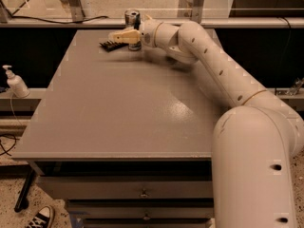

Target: Move redbull can near rxbar chocolate

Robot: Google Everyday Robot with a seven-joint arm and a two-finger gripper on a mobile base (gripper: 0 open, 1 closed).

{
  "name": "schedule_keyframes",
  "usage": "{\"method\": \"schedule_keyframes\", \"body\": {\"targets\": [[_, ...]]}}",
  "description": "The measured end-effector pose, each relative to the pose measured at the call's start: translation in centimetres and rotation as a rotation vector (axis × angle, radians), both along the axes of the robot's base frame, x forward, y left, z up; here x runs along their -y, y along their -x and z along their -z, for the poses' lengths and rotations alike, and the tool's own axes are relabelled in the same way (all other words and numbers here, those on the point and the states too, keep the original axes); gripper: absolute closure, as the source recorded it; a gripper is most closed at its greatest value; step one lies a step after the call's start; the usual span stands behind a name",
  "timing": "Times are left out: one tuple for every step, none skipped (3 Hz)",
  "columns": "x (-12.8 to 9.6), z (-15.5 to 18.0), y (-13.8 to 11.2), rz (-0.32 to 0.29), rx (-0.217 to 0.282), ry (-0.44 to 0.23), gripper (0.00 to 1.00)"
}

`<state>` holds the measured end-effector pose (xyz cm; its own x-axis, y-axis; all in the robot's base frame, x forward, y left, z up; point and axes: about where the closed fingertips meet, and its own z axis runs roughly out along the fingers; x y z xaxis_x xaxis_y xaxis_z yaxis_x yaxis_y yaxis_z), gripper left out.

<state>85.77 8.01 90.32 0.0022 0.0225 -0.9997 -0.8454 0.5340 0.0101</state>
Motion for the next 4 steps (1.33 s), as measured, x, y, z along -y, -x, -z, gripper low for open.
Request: {"method": "schedule_keyframes", "body": {"targets": [[1.4,-1.9,2.5,-0.024,0.033,-0.004,0.0],[4.6,-4.4,6.8,-0.03,0.074,0.011,0.0],[9.4,-7.1,12.5,-0.007,0.106,0.046,0.0],[15.2,-9.4,19.5,-0.014,0.114,0.11,0.0]]}}
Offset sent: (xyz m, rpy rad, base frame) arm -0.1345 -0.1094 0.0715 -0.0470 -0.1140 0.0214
